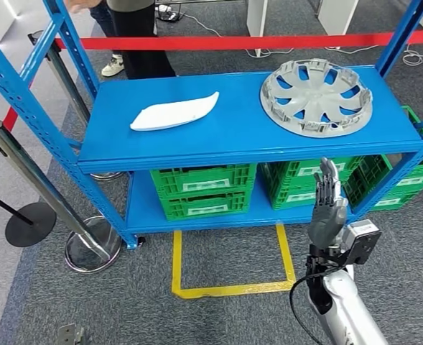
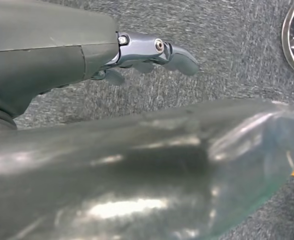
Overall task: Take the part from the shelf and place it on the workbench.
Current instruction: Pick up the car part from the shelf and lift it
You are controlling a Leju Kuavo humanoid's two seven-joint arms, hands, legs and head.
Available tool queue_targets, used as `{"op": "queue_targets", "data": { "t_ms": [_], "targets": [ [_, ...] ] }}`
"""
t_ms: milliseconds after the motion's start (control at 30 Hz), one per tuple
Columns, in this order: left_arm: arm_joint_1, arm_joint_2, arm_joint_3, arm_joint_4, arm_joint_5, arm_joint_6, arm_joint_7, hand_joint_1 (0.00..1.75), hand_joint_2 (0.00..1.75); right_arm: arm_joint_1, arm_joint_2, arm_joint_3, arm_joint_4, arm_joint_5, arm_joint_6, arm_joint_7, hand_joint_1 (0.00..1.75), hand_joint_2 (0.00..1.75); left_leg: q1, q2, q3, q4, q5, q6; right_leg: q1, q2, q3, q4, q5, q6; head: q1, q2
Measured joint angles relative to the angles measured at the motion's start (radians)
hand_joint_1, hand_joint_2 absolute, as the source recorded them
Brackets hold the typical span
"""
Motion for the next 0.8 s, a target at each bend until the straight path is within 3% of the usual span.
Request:
{"op": "queue_targets", "data": {
  "t_ms": [33,67,133,200,267,367,433,500,533,567,600,633,700,800],
  "targets": [
    [0.001,0.000,0.000,0.000,0.001,0.000,0.000,0.00,0.00,0.001,0.001,0.000,0.001,-0.003,0.002,0.000,0.00,0.00,0.001,0.000,-0.021,0.024,0.003,-0.002,0.000,0.001,0.005,0.000,-0.004,0.000,0.000,0.000],
    [0.002,0.000,0.000,0.000,0.001,0.000,0.000,0.00,0.00,0.001,0.001,0.000,0.002,-0.006,0.004,0.000,0.00,0.00,0.002,0.000,-0.026,0.013,0.026,-0.002,0.000,0.002,0.011,0.000,-0.009,0.001,0.000,0.000],
    [0.002,0.001,-0.001,0.000,0.002,0.000,0.000,0.00,0.00,0.001,0.003,0.000,0.004,-0.012,0.007,0.000,0.00,0.00,0.001,0.000,0.006,-0.097,0.114,0.004,0.000,0.004,0.028,0.000,-0.021,0.005,0.000,0.000],
    [0.001,0.001,-0.001,0.000,0.003,0.000,0.000,0.00,0.00,-0.001,0.003,0.000,0.005,-0.015,0.010,0.000,0.00,0.00,-0.004,0.000,0.038,-0.198,0.163,0.015,0.001,0.004,0.038,-0.001,-0.029,0.012,-0.001,0.000],
    [0.001,0.001,-0.001,0.000,0.004,0.000,0.000,0.00,0.00,-0.002,0.004,0.000,0.007,-0.016,0.012,0.001,0.00,0.00,-0.010,0.001,0.043,-0.225,0.164,0.024,0.002,0.004,0.039,-0.003,-0.035,0.023,-0.001,0.000],
    [0.000,0.001,-0.001,0.000,0.006,0.000,0.000,0.00,0.00,-0.004,0.006,-0.001,0.007,-0.017,0.015,0.001,0.00,0.00,-0.006,0.003,0.053,-0.243,0.172,0.039,0.002,0.002,0.035,0.007,-0.056,0.042,-0.001,0.000],
    [-0.002,0.001,-0.001,0.000,0.006,0.001,0.000,0.00,0.00,-0.006,0.006,-0.003,0.008,-0.017,0.016,0.001,0.00,0.00,-0.002,0.004,0.060,-0.251,0.172,0.046,0.001,0.002,-0.007,0.090,-0.104,0.049,0.002,0.000],
    [-0.004,0.001,-0.002,0.000,0.007,0.001,0.000,0.00,0.00,-0.005,0.007,-0.005,0.011,-0.018,0.017,0.000,0.00,0.00,-0.003,0.004,0.060,-0.250,0.168,0.050,0.000,0.001,-0.076,0.220,-0.155,0.052,0.003,0.000],
    [-0.003,0.001,-0.002,0.000,0.007,0.001,0.000,0.00,0.00,-0.004,0.007,-0.005,0.013,-0.019,0.017,0.001,0.00,0.00,-0.004,0.004,0.061,-0.250,0.166,0.051,0.000,0.001,-0.101,0.260,-0.161,0.053,0.002,0.000],
    [-0.003,0.000,-0.002,0.000,0.007,0.001,0.000,0.00,0.00,-0.003,0.007,-0.006,0.015,-0.019,0.017,0.001,0.00,0.00,-0.004,0.004,0.063,-0.249,0.164,0.051,0.000,0.001,-0.110,0.264,-0.147,0.052,0.003,0.000],
    [-0.003,0.000,-0.002,0.000,0.007,0.001,0.000,0.00,0.00,-0.004,0.007,-0.007,0.016,-0.019,0.017,0.001,0.00,0.00,-0.004,0.004,0.066,-0.248,0.161,0.050,0.000,0.000,-0.099,0.230,-0.114,0.051,0.003,0.000],
    [-0.003,0.000,-0.002,0.000,0.007,0.001,0.000,0.00,0.00,-0.005,0.007,-0.008,0.017,-0.019,0.018,0.001,0.00,0.00,-0.004,0.004,0.070,-0.247,0.157,0.047,0.000,-0.002,-0.073,0.166,-0.071,0.049,0.003,0.000],
    [-0.004,0.000,-0.002,0.000,0.008,0.000,0.001,0.00,0.00,-0.008,0.007,-0.008,0.018,-0.018,0.020,0.001,0.00,0.00,-0.007,0.006,0.077,-0.243,0.150,0.040,0.003,-0.012,-0.017,0.050,-0.021,0.044,0.003,0.000],
    [-0.003,0.000,-0.003,0.000,0.009,0.001,0.003,0.00,0.00,-0.009,0.008,-0.008,0.021,-0.017,0.022,0.001,0.00,0.00,-0.011,0.011,0.074,-0.236,0.148,0.030,0.007,-0.011,0.009,0.007,-0.021,0.034,0.001,0.000]
  ]
}}
